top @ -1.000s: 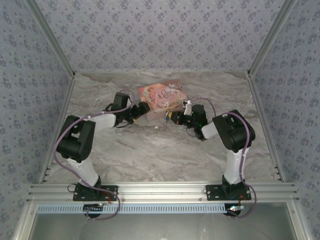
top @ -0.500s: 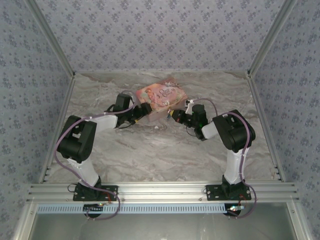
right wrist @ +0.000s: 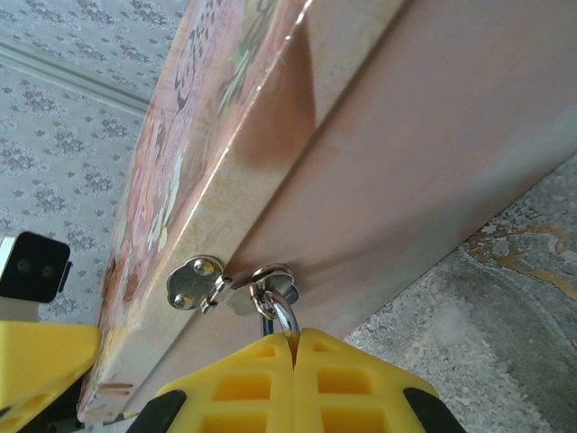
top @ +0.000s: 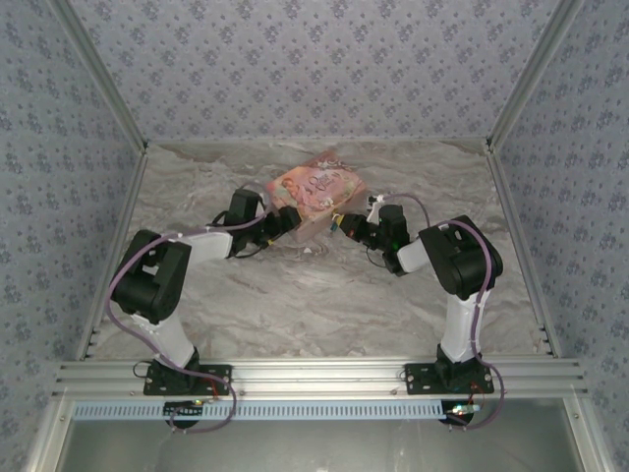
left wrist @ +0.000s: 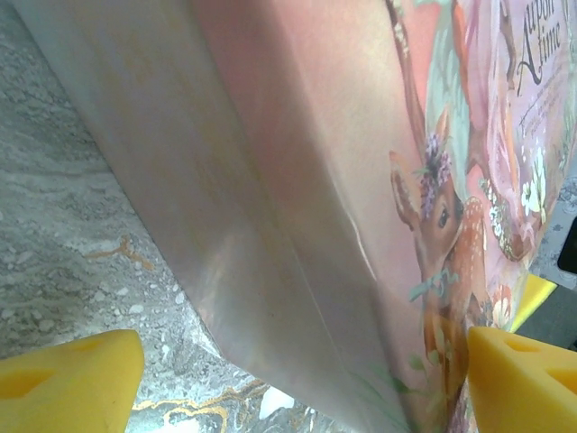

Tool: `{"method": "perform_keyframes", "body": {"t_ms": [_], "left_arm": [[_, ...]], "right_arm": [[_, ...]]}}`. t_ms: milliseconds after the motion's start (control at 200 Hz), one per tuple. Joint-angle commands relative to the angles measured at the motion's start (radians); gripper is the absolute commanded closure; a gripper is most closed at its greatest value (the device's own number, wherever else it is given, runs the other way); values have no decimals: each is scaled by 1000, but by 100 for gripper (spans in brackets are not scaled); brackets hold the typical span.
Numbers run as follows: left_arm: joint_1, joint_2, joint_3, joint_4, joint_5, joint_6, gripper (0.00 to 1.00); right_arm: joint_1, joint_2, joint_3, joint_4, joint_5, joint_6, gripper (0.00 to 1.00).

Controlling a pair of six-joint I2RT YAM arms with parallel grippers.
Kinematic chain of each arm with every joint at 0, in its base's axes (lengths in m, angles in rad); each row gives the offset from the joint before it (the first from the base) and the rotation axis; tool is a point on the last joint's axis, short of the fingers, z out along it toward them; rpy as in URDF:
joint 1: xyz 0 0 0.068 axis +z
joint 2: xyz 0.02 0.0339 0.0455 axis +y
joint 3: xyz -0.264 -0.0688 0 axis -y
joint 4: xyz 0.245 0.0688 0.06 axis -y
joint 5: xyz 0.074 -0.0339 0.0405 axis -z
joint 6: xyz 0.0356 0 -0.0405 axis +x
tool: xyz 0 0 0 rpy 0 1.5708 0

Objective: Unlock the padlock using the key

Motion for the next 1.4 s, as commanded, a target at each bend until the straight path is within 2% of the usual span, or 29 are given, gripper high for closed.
{"method": "perform_keyframes", "body": {"t_ms": [0, 725, 1034, 1394], "left_arm": [[-6, 25, -80, -205, -65, 6, 11], [-14, -10, -116, -191, -50, -26, 11], [1, -23, -134, -175, -38, -39, 11], [56, -98, -177, -211, -52, -17, 10]], "right_arm": [[-38, -21, 37, 70, 83, 41, 100], [-75, -28, 122, -34, 108, 75, 100], [-105, -59, 60, -41, 114, 58, 100], [-124, -267, -32, -253, 46, -152, 100]]}}
